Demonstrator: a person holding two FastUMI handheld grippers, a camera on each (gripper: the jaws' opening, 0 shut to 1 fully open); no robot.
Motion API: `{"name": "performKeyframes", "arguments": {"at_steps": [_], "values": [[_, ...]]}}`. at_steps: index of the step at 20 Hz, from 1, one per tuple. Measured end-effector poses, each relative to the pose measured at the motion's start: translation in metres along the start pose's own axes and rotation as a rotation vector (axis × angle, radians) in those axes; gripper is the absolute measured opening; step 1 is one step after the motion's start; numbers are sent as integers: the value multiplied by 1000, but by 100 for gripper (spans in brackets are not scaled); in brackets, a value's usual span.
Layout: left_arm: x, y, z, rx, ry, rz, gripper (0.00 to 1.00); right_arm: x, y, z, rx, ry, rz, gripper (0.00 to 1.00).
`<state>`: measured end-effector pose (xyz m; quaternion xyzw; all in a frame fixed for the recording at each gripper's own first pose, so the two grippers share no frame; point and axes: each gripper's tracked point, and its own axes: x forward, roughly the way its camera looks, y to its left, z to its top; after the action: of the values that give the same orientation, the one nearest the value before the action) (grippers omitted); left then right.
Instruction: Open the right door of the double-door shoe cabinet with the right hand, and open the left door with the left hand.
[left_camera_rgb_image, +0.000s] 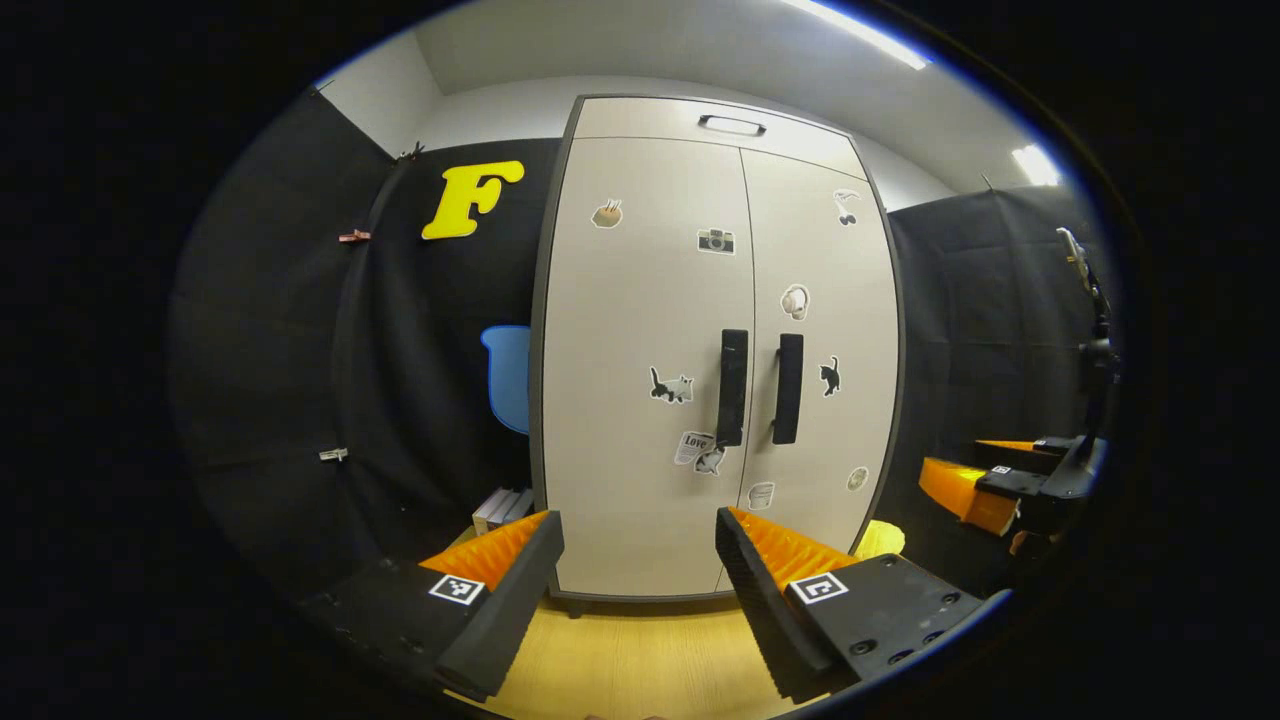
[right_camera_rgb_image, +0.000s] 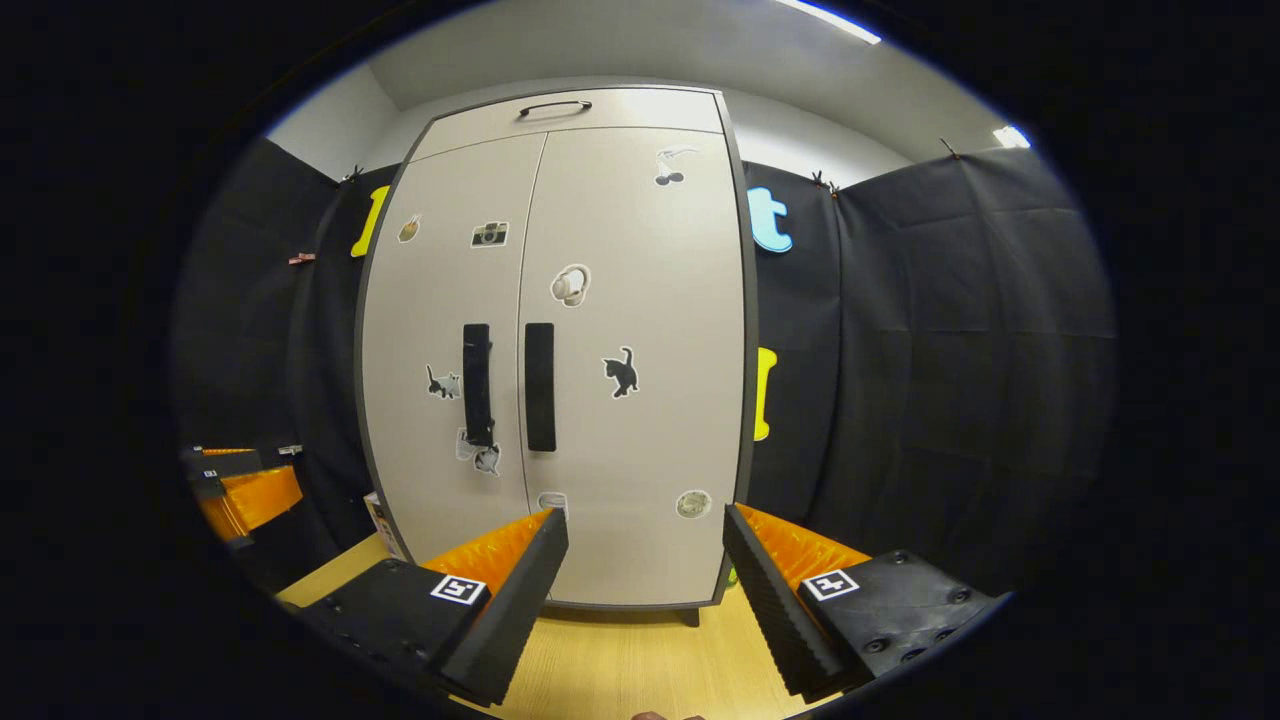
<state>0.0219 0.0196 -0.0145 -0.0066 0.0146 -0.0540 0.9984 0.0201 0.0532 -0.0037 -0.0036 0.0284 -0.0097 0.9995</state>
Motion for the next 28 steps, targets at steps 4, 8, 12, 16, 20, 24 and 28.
{"name": "performKeyframes", "arguments": {"at_steps": [4,8,12,16,20,24,28], "values": [[-1,5,1,12,-6,4,95,20,14,18,5,-12,39,99],[-4,9,-1,18,-10,-3,95,46,30,34,-19,-9,59,99],[-5,22,-9,24,4,16,95,77,56,49,-41,-45,94,98],[-5,36,-16,33,10,28,95,113,72,49,-25,-68,122,98],[-5,52,-26,68,37,50,95,148,81,56,-9,-84,112,98],[-8,59,-36,67,56,63,95,173,93,55,-16,-61,121,98],[-11,65,-43,43,67,77,95,183,106,50,-5,-26,127,95]]}}
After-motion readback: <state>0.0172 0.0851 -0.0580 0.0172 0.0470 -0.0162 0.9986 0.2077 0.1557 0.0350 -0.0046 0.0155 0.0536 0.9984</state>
